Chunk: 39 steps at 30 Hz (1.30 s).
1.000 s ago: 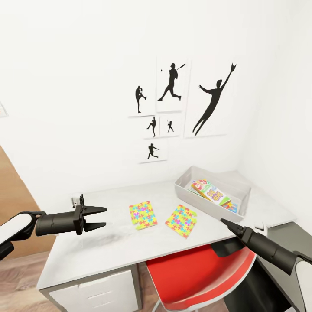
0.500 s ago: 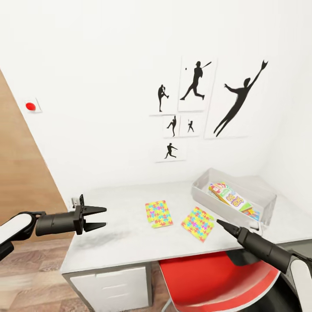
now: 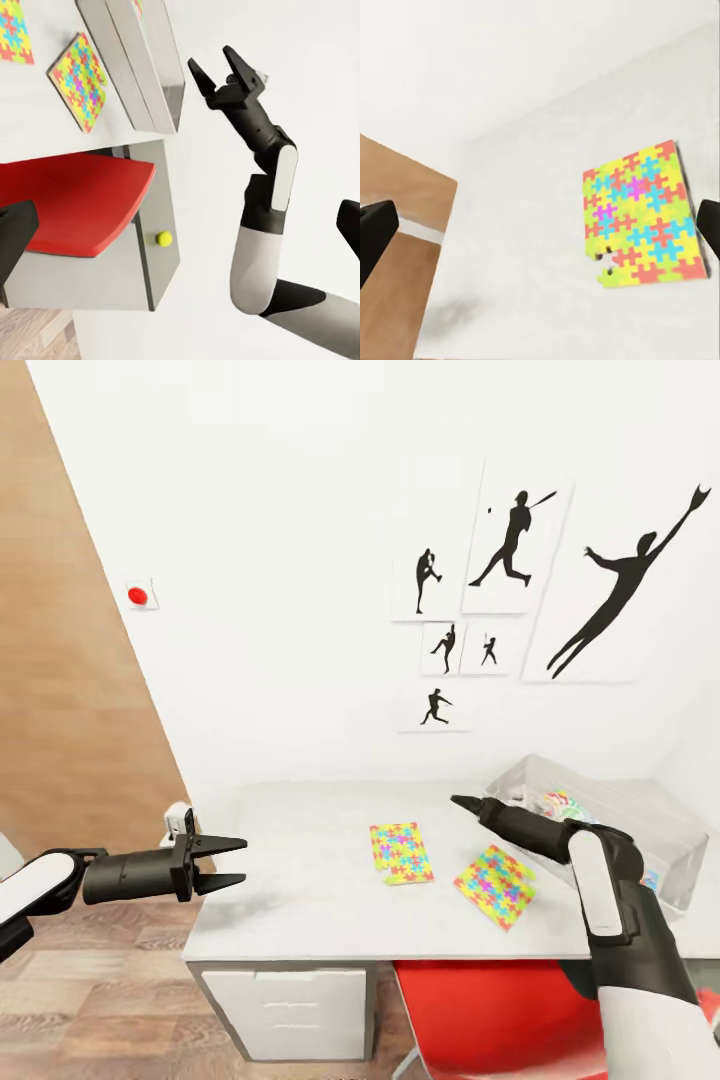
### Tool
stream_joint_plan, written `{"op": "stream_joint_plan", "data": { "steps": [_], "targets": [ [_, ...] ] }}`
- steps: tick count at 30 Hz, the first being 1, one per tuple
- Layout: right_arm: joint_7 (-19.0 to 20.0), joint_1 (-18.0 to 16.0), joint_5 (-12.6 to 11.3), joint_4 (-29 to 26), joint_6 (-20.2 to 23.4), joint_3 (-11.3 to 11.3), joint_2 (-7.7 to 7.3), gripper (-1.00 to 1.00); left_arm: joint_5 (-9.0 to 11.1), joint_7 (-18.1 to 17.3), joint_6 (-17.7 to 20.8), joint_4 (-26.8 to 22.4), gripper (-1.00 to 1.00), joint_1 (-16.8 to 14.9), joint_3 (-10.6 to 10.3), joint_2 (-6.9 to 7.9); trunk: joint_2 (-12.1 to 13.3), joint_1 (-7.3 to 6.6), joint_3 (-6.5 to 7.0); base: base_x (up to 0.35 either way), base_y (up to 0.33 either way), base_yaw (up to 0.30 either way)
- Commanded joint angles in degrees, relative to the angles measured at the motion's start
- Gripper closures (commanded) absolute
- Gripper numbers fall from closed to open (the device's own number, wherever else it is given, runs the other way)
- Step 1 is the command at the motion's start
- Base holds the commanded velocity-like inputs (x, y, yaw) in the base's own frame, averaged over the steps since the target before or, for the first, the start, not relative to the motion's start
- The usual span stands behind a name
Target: Put all the toys in the child's room - the three board games (two on the bed and one on the table), the two jigsaw puzzles on the table, and the tennis ball on the table - inside the toy box on the table in the child's room.
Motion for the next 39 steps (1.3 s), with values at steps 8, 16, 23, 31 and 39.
{"op": "stream_joint_plan", "data": {
  "steps": [8, 16, 23, 31, 39],
  "targets": [
    [-18.32, -14.24, 1.3, 20.67, -0.45, 2.45, 3.84, -1.0, -0.24, -0.2, -0.02, 0.05, -1.0, -0.14, -0.11, 0.05, -0.15, 0.03, -0.62, 0.0, 0.0, 0.245],
    [-25.09, -17.06, 1.28, 27.04, -4.59, 3.06, 4.1, -1.0, -0.25, -0.15, 0.0, 0.07, -1.0, -0.14, -0.04, 0.05, -0.15, 0.03, -1.05, 0.0, 0.0, 0.212],
    [-25.6, -16.98, 1.32, 27.5, -5.1, 3.13, 3.54, -1.0, -0.25, -0.14, 0.0, 0.07, -1.0, -0.14, -0.03, 0.05, -0.15, 0.03, -1.11, 0.0, 0.0, 0.033],
    [-25.23, -16.82, 1.33, 27.37, -5.23, 2.73, 3.27, -1.0, -0.25, -0.14, 0.0, 0.08, -1.0, -0.14, 0.02, 0.05, -0.15, 0.03, -1.12, 0.0, 0.0, 0.003],
    [-25.13, -16.81, 1.4, 27.18, -5.28, 2.68, 3.21, -1.0, -0.43, -0.14, 0.0, 0.18, -1.0, -0.14, 0.05, 0.07, -0.15, 0.03, -1.12, 0.0, 0.0, 0.0]
  ]
}}
